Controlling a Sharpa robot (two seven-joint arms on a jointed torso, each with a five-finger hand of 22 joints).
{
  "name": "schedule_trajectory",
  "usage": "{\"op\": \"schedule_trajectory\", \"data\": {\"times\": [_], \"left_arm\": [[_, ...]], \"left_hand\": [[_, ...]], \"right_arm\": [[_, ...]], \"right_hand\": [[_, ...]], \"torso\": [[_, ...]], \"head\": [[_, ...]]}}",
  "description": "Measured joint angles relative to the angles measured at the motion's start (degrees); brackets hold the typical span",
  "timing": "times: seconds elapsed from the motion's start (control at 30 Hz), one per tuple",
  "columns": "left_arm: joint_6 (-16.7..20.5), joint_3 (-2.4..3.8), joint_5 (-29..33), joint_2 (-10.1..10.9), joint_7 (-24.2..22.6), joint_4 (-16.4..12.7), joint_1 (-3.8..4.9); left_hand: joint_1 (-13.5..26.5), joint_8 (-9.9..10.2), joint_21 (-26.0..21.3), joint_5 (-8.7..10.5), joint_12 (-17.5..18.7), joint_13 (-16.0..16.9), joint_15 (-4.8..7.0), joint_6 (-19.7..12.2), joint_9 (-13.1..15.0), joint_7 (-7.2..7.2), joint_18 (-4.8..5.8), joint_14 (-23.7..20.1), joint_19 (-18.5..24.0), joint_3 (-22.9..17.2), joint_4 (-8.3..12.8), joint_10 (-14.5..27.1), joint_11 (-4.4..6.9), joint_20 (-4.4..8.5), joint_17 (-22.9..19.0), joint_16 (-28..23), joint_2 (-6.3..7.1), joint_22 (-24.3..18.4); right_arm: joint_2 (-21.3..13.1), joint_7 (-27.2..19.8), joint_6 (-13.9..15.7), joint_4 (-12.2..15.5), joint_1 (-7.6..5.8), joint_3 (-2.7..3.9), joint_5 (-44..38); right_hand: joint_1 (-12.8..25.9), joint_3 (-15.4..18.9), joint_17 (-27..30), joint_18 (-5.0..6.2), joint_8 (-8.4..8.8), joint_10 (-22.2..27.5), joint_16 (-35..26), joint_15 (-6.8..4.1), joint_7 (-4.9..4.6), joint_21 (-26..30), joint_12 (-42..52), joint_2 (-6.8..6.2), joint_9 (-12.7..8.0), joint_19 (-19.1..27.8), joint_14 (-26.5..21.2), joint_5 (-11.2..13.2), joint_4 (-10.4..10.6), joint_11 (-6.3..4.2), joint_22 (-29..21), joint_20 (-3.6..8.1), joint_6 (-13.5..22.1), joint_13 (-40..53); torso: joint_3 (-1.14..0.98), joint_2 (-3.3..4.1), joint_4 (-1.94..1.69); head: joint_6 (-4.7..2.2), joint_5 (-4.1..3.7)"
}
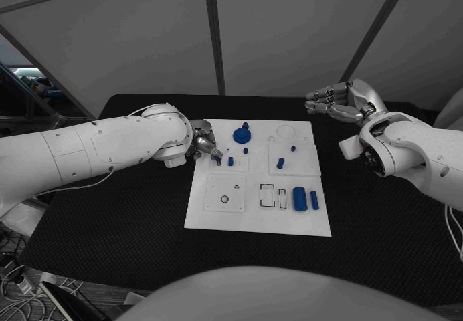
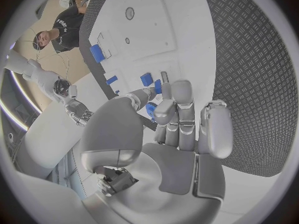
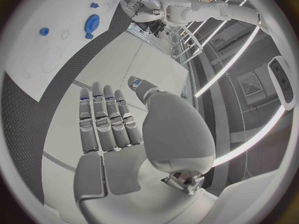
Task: Assemble the parts on the task board
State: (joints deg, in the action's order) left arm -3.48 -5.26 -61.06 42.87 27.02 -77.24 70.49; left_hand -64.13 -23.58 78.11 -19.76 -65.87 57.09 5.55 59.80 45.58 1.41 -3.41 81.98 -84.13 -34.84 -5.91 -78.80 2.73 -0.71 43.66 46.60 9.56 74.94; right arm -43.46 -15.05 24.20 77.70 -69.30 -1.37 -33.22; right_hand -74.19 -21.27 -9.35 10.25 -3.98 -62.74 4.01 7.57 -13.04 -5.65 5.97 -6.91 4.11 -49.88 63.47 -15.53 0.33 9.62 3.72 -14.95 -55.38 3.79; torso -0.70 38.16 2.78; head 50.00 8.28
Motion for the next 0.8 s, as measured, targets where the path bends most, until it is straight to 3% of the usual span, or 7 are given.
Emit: {"op": "schedule_trajectory", "data": {"times": [0.2,0.8], "left_arm": [[-0.5,-0.41,-1.3,0.0,0.9,-0.3,-0.11],[-0.4,-0.45,-2.3,-0.8,1.5,-0.1,-0.12]], "left_hand": [[0.3,0.0,0.0,-0.41,0.0,-0.2,0.00,0.2,0.1,0.21,0.00,0.0,0.0,0.0,0.0,-0.3,0.11,0.00,0.0,0.0,0.31,0.0],[0.5,0.0,0.0,-0.80,0.0,-0.3,-0.06,0.4,0.2,0.01,0.01,0.0,0.0,0.0,0.0,-0.3,0.06,-0.01,0.0,0.0,0.47,0.0]], "right_arm": [[0.0,0.0,0.0,0.0,0.00,0.00,0.0],[0.0,0.0,0.0,0.0,0.00,0.00,0.0]], "right_hand": [[0.0,0.0,0.0,0.00,0.00,0.0,0.0,0.00,0.00,0.0,0.0,0.00,0.0,0.0,0.0,0.0,0.0,0.00,0.0,0.00,0.0,0.0],[0.0,0.0,0.0,0.00,0.00,0.0,0.0,0.00,0.00,0.0,0.0,0.00,0.0,0.0,0.0,-0.3,0.0,0.00,0.0,0.00,0.0,0.0]], "torso": [[0.02,0.00,-0.01],[0.03,0.03,-0.01]], "head": [[0.00,0.09],[0.00,0.13]]}}
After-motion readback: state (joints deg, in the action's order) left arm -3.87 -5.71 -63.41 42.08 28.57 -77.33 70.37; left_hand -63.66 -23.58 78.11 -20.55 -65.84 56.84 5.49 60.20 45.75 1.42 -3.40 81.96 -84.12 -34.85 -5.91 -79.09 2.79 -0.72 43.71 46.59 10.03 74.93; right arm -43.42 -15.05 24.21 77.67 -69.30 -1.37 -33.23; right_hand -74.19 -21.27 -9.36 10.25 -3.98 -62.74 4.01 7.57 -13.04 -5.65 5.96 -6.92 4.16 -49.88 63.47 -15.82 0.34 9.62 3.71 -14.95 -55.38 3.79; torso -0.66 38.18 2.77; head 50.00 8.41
